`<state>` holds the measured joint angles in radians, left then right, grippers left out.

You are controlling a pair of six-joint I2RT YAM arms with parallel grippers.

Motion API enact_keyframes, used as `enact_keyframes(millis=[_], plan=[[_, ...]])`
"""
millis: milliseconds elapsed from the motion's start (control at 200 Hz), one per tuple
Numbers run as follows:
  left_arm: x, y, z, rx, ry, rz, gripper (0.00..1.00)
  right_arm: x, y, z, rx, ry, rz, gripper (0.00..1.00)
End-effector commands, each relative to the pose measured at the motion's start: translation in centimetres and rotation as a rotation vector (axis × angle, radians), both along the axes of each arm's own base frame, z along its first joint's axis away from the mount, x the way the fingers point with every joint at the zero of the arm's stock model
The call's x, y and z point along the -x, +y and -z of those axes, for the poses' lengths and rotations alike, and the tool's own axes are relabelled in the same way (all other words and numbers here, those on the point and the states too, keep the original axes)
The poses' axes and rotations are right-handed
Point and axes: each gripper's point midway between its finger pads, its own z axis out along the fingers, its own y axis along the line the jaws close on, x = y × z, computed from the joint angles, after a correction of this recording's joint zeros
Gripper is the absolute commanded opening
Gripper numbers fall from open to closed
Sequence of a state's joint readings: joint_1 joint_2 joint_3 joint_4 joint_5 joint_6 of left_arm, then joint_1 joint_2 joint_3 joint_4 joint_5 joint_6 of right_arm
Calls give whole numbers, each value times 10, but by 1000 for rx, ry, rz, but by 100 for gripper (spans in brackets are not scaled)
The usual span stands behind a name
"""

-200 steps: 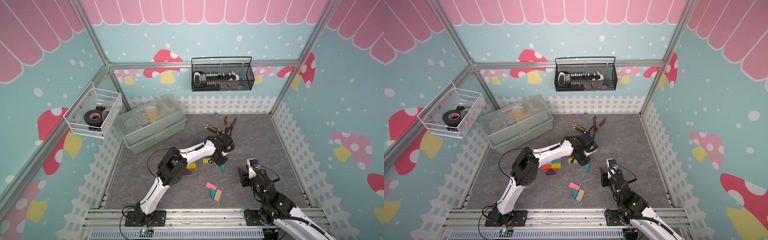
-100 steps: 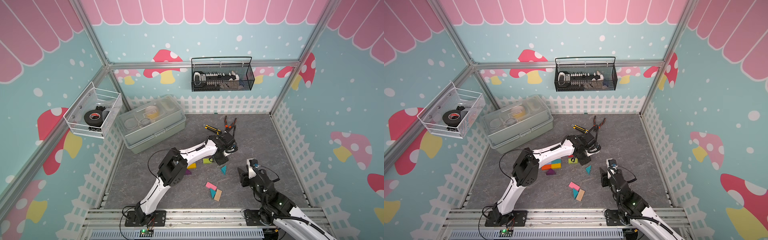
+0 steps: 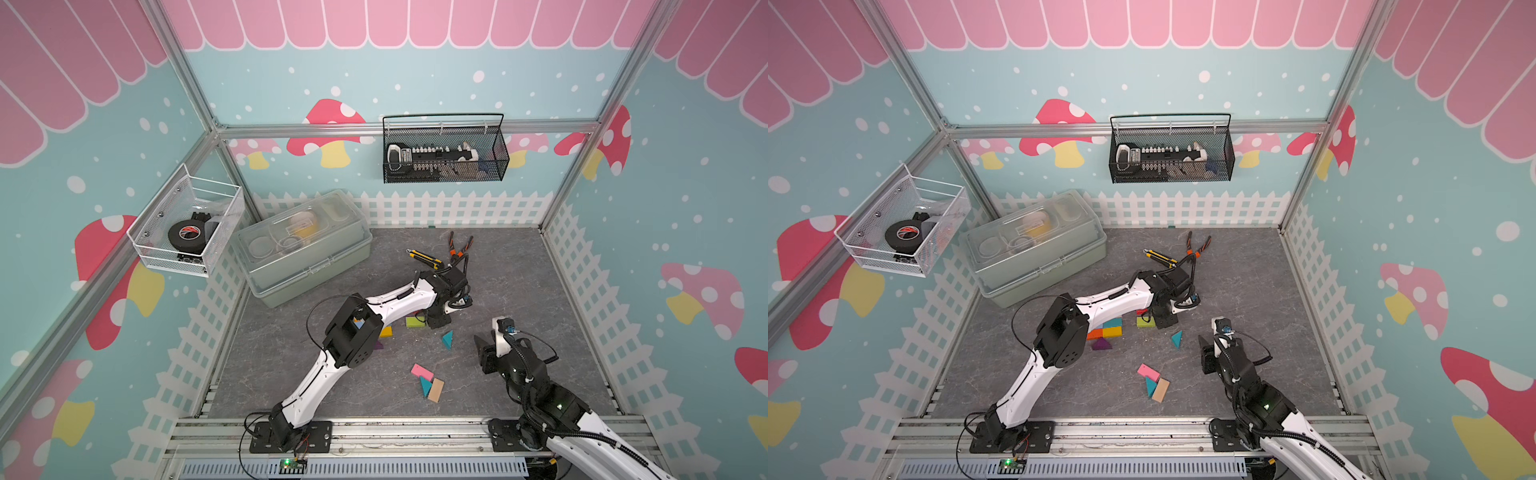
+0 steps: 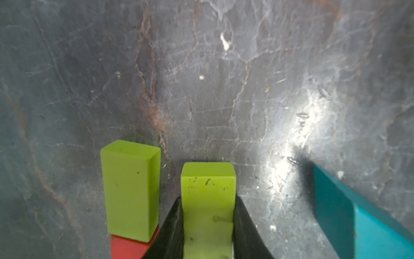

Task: Assemble a piece of candy with building blocks
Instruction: Assemble the building block at the center of the board.

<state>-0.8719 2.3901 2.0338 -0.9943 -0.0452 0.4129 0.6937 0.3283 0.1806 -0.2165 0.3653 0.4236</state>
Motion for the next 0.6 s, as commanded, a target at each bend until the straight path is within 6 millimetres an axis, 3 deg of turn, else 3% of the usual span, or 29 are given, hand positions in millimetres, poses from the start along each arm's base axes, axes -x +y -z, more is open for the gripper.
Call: enact_keyframes(millis=[0,105,200,445,595], plan=[[-6,5,7,-28,3,44,8,-1,0,1,-21,1,8,52],[-5,8,8,-31,12,49,10,-1,0,1,-21,0,9,52],[-5,11,10,-40,15,39,21,-1,1,1,-22,0,8,52],[1,10,4,-25,39,59,25,-2,1,2,-20,3,7,52],[2,7,1,-8,44,54,33,-2,2,2,-21,3,5,52]])
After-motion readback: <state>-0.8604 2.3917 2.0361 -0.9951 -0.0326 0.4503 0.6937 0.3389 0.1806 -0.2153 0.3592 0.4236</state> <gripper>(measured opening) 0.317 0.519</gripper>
